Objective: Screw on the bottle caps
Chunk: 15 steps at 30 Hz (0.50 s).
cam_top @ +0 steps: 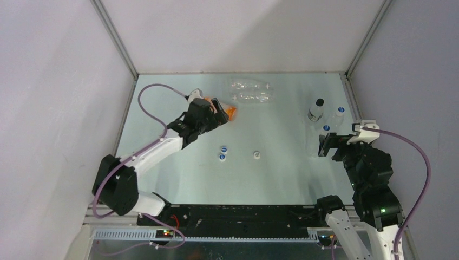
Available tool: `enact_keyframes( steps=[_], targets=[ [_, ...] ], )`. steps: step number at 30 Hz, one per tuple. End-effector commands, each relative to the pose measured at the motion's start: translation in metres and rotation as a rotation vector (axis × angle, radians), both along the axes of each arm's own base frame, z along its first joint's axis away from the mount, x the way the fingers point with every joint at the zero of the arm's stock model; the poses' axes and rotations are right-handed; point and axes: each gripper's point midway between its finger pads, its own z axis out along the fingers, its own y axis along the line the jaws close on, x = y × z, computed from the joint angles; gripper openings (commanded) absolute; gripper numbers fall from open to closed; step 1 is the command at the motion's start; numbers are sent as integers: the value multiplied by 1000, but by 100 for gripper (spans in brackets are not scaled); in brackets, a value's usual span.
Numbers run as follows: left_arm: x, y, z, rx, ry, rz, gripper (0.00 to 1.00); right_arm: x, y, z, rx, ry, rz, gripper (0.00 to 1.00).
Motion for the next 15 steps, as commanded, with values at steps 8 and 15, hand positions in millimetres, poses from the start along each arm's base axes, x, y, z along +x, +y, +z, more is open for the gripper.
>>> enact_keyframes(
  steps=[8,15],
  targets=[
    [28,40,14,22,1,134,99,-26,30,13,116,43,158,99],
    [-4,122,55,111,-156,285,99,-27,17,26,113,-12,86,100]
  ],
)
